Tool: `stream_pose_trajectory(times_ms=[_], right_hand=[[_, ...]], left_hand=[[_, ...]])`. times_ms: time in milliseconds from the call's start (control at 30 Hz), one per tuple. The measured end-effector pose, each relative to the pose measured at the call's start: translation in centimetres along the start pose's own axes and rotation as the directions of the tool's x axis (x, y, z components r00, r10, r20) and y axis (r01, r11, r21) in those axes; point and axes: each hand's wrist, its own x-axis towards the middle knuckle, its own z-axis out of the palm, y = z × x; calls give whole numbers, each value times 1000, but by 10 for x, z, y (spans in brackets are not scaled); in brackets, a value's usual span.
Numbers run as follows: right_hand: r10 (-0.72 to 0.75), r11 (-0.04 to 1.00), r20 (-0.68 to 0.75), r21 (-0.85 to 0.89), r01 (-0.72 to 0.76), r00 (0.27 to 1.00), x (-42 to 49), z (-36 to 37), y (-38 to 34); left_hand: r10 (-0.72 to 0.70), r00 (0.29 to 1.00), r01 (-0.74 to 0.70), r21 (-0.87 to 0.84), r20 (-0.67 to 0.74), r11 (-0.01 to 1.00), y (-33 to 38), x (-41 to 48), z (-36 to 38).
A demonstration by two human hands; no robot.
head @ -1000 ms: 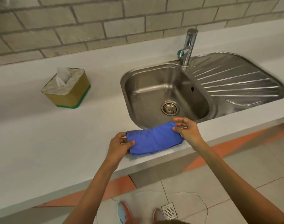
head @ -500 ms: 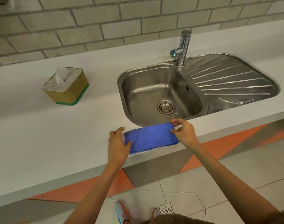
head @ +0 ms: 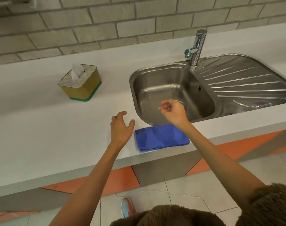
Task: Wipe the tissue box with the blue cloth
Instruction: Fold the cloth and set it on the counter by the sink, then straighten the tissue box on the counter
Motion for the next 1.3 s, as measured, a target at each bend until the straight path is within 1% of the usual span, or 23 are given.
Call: stream_pose_trajectory(times_ms=[200, 333, 433, 533, 633, 733, 833, 1000, 1133, 1233, 1300], right_hand=[[-58, 997, 79, 55, 53, 995, 35, 42, -61], [-101, 992, 113, 81, 92, 988, 62, 75, -98], [-104, 990, 128, 112, 90, 986, 81, 102, -121], [-95, 989, 192, 132, 70, 977, 97, 127, -137], [-49, 987, 233, 158, 11, 971, 113, 152, -148], [7, 982, 253, 180, -54, 967, 131, 175, -159], [51, 982, 264, 160, -96, 963, 154, 194, -170], [92, 983, 280, 127, -132, 956, 196, 221, -185], [117, 982, 298, 105, -154, 947, 220, 238, -188], [124, 981, 305, 107, -163, 944, 230, 245, -185], [116, 983, 286, 104, -152, 951, 236, 249, -182]], left_hand=[[-78, 996, 73, -89, -52, 993, 5, 41, -40], [-120, 990, 105, -197, -69, 975, -5, 70, -77], [-146, 986, 123, -240, -78, 963, -18, 94, -103], [-159, 984, 132, -274, -77, 953, -33, 118, -124], [-211, 977, 185, -375, -30, 908, -49, 142, -138], [-293, 955, 277, -496, 46, 823, -61, 164, -144], [-340, 939, 301, -576, 42, 760, -71, 185, -144], [-357, 934, 287, -625, 15, 726, -80, 222, -145], [-397, 917, 329, -610, 26, 721, -89, 257, -150], [-413, 910, 349, -574, 21, 740, -95, 287, -154], [-410, 912, 349, -553, 16, 756, -97, 306, -156]])
